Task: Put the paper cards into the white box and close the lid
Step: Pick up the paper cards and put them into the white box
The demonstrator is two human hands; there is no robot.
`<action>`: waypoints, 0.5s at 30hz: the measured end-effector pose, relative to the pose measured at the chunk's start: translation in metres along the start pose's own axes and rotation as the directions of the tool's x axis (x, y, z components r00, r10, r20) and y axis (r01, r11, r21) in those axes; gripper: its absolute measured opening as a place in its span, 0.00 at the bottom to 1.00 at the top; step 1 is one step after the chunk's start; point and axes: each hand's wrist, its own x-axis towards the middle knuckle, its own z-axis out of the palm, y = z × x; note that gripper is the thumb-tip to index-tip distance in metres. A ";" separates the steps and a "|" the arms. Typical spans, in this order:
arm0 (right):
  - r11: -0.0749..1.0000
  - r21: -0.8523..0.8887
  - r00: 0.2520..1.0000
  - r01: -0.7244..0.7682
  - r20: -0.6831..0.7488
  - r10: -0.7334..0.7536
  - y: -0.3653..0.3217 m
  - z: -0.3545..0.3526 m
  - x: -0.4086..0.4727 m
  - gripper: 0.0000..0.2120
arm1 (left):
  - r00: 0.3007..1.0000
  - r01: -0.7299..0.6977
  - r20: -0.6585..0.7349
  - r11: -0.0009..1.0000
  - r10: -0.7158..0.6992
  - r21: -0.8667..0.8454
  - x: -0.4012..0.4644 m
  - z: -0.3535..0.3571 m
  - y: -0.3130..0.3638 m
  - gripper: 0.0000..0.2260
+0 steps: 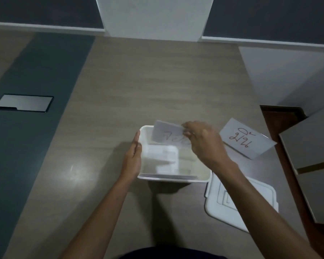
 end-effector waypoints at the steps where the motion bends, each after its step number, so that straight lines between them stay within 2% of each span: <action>1: 0.999 -0.037 0.998 0.012 0.066 -0.010 0.001 0.010 -0.011 0.09 | 1.000 -0.004 0.002 1.000 0.004 -0.009 0.000 0.001 0.001 0.20; 3: 0.997 -0.080 0.958 0.021 0.288 0.003 0.004 0.033 -0.033 0.07 | 1.000 -0.024 0.006 0.999 0.024 -0.027 0.001 0.003 0.001 0.20; 4: 0.997 -0.076 0.909 0.014 0.417 0.020 0.003 0.042 -0.043 0.07 | 1.000 -0.025 0.004 0.999 0.025 -0.031 0.002 0.004 0.001 0.20; 6: 0.996 0.022 0.783 -0.092 0.619 0.059 0.001 0.052 -0.059 0.16 | 1.000 -0.019 0.007 0.999 0.020 -0.046 0.003 0.005 0.002 0.20; 8: 0.967 0.104 0.735 -0.234 0.670 0.106 0.000 0.051 -0.067 0.27 | 0.999 -0.033 0.020 0.999 0.033 -0.043 0.003 0.007 0.003 0.21; 9: 0.954 0.134 0.744 -0.269 0.658 0.117 0.002 0.049 -0.067 0.28 | 0.999 -0.042 0.021 0.999 0.043 -0.033 0.003 0.007 0.004 0.20; 11: 0.922 0.218 0.810 -0.320 0.568 0.147 0.014 0.040 -0.061 0.23 | 0.999 -0.038 0.017 0.999 0.038 -0.016 0.005 0.008 0.006 0.20; 13: 0.906 0.272 0.918 -0.323 0.324 0.230 0.037 0.028 -0.051 0.16 | 1.000 -0.025 0.014 1.000 0.025 0.002 0.006 0.011 0.006 0.20; 14: 0.912 0.254 0.943 -0.322 0.169 0.286 0.054 0.022 -0.046 0.13 | 1.000 -0.024 0.015 1.000 0.024 0.016 0.008 0.013 0.006 0.20; 15: 0.917 0.200 0.938 -0.344 0.031 0.345 0.076 0.017 -0.042 0.12 | 0.999 -0.030 0.020 0.999 0.029 0.027 0.010 0.016 0.007 0.20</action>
